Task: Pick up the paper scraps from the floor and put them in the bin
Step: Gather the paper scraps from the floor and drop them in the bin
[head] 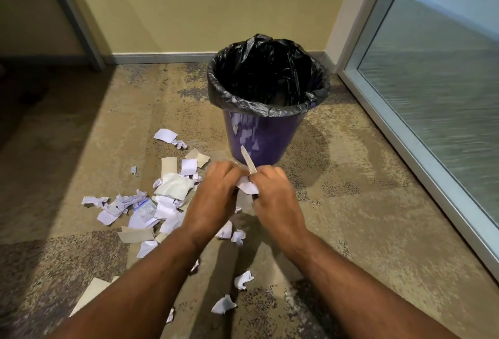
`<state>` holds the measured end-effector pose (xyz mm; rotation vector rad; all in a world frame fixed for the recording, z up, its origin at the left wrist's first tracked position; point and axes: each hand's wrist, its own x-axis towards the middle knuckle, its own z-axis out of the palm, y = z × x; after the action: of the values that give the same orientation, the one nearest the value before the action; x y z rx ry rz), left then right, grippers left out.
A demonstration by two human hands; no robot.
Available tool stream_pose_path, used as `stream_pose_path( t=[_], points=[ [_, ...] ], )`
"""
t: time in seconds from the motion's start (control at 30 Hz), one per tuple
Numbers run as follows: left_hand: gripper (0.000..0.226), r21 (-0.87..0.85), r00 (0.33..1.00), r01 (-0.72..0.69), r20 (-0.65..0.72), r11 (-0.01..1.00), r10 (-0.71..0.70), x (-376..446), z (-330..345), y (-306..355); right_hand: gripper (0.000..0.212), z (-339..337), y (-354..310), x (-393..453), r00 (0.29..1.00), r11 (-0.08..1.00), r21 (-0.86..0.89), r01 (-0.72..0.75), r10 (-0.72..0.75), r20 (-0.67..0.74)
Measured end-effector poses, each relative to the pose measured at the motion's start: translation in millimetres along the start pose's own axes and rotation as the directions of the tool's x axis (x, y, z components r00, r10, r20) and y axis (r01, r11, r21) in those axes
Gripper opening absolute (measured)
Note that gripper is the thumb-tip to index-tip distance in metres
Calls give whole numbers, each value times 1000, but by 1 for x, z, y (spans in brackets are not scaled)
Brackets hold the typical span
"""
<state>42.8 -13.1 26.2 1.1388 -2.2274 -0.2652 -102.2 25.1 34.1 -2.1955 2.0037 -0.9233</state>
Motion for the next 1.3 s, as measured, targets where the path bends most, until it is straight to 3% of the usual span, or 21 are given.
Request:
stream_pose_path(
  t=[0.2,0.43,0.5,0.63,0.73,0.83,0.9,1.0,1.3],
  points=[
    [43,103,947,-117,-289,988,142,79,-46,28,36,-65,-9,66,955,989,-67,129,-142,-259],
    [34,107,948,-152,-266,983,176,178,-67,39,24,-95,7,153,934,999,-43,-23,7,-357],
    [28,132,968,-131,-196,982,156,200,-58,29,25,-92,18,170,951,996,-42,-73,57,-304],
    [45,212,990,-117,-48,970,130,225,-37,5,21,-80,36,190,973,987,-30,-160,153,-172],
    [56,130,996,-68,73,989,59,235,-27,-2,23,-76,45,198,976,976,28,-216,216,-2],
    [83,68,960,25,278,997,-43,241,-28,-7,50,-76,53,197,949,979,-4,-203,198,247],
    [94,49,952,35,301,998,-48,243,-32,-9,64,-76,57,196,937,977,-1,-211,203,286],
    [93,14,971,24,237,1000,-27,244,-39,-6,60,-75,61,196,966,985,-4,-171,168,194],
    [51,-79,999,13,-45,997,-17,201,-43,-5,45,-56,43,159,995,994,-107,24,-35,-96]
  ],
)
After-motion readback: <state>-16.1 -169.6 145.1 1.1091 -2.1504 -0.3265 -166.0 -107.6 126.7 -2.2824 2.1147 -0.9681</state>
